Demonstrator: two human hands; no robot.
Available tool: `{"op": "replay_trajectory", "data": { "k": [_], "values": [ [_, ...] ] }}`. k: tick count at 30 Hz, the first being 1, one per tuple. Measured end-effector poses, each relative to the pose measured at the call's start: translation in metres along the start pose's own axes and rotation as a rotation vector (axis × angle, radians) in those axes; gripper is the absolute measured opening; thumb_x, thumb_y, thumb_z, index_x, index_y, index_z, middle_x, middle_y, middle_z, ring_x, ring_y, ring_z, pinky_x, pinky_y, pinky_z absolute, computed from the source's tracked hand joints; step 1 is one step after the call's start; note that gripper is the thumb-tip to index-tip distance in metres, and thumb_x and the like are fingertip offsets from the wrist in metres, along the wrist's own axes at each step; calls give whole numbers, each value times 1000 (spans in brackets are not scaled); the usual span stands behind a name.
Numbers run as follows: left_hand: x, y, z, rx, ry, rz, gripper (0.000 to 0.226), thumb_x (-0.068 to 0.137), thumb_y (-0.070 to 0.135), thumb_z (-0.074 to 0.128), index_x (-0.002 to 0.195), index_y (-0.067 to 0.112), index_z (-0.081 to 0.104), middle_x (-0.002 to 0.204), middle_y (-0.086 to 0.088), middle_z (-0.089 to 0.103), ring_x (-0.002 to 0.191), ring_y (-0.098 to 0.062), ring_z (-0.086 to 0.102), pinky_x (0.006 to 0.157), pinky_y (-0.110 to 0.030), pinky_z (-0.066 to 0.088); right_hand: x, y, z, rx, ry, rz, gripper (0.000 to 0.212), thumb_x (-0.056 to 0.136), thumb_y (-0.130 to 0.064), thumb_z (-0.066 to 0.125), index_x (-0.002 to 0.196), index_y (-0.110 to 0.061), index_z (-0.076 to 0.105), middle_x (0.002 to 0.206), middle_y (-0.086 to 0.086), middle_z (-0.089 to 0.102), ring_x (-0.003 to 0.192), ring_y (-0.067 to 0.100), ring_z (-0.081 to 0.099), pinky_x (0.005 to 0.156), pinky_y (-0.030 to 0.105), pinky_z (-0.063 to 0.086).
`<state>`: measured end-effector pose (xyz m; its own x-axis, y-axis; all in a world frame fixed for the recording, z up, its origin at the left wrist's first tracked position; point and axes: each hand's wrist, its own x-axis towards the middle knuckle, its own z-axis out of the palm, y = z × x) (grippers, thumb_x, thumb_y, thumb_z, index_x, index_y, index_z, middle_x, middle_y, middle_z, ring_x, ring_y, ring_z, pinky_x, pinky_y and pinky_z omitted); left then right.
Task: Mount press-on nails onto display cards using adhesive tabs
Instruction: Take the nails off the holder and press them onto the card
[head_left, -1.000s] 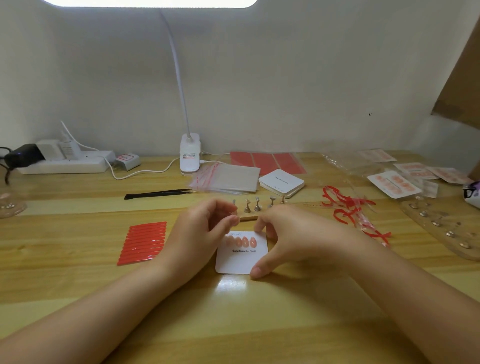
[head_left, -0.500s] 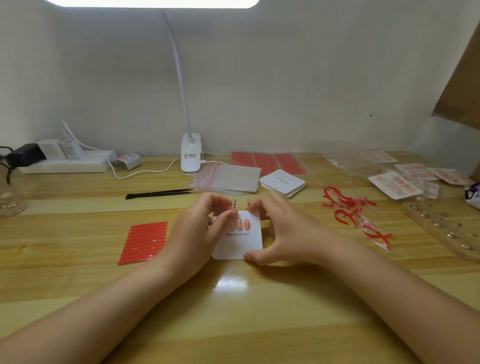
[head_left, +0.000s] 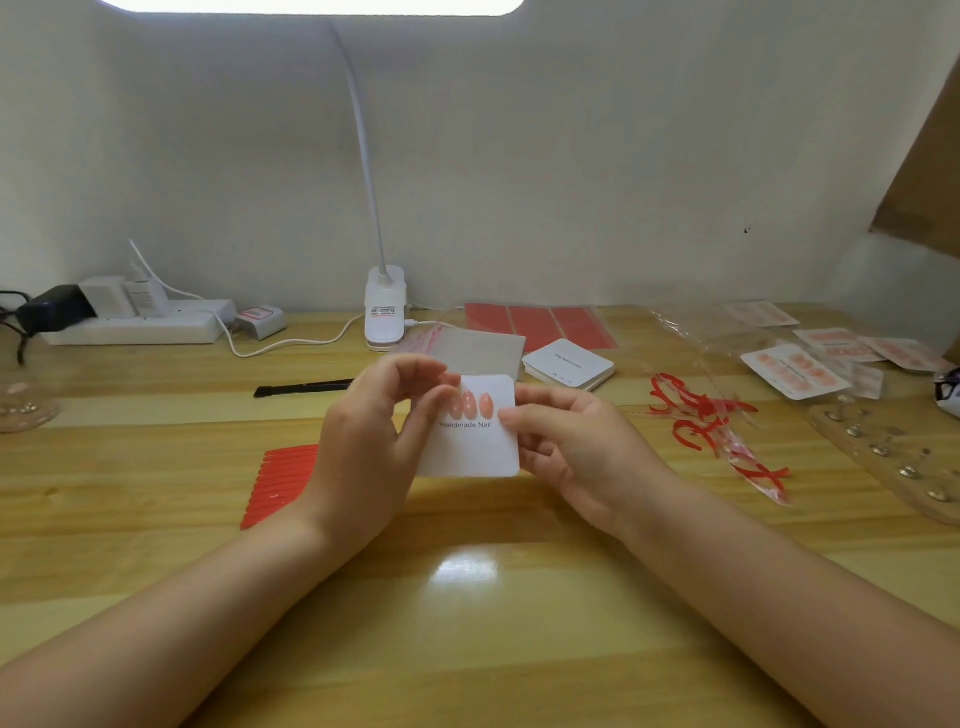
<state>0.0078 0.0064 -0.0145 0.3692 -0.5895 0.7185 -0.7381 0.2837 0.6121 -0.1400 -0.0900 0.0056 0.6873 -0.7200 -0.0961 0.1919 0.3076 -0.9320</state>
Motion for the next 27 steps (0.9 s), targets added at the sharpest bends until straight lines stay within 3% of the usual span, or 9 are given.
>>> {"op": "replay_trajectory", "data": {
  "k": [3,7,12,17,19,22,24,27],
  "values": [
    [8,7,-5,-139,51,-35,12,91,25,63,102,31,59,99,9,72,95,-11,69,83,-28,55,-3,-13,4,93,-78,-38,17,78,8,65,90,-3,71,83,11,75,74,18,73,63,25,58],
    [19,19,-14,-258,92,-22,11,92,21,61,104,23,60,100,6,73,95,-14,70,80,-27,56,-9,-29,8,130,-225,-120,19,70,-3,69,87,-5,78,89,11,75,81,21,73,69,27,58],
    [26,28,-22,-183,86,32,11,94,20,61,105,21,60,100,3,72,98,-15,69,87,-33,55,-12,-36,11,55,-176,-211,35,65,-9,74,99,-5,73,95,13,75,84,24,73,72,32,60],
    [27,35,-23,-8,82,84,12,92,20,63,104,19,62,98,15,68,95,1,66,84,-12,48,-18,-33,16,-37,-76,-278,40,56,-14,79,95,-11,71,89,9,76,82,20,74,66,26,57],
    [26,39,-23,39,95,109,11,92,21,64,102,26,62,99,16,68,96,-1,65,85,-19,50,-20,-33,18,-36,-86,-279,41,56,-13,79,97,-11,71,90,10,76,83,21,74,66,24,57],
    [23,42,-21,144,116,184,13,91,28,64,103,28,63,100,14,67,99,-14,65,87,-40,52,-22,-34,20,-19,-91,-274,44,56,-13,79,99,-10,71,93,12,76,85,23,74,68,26,58],
    [22,44,-20,169,112,229,14,90,27,65,104,25,65,101,17,64,99,-16,64,86,-45,52,-23,-34,21,-17,-97,-277,44,57,-14,79,99,-9,70,92,11,76,85,23,74,68,26,57],
    [22,44,-19,198,93,251,16,88,20,68,103,14,70,104,8,66,102,-20,64,84,-46,52,-25,-33,22,-34,-114,-290,44,55,-17,80,98,-12,70,90,8,76,86,22,74,70,26,58]
  ]
}}
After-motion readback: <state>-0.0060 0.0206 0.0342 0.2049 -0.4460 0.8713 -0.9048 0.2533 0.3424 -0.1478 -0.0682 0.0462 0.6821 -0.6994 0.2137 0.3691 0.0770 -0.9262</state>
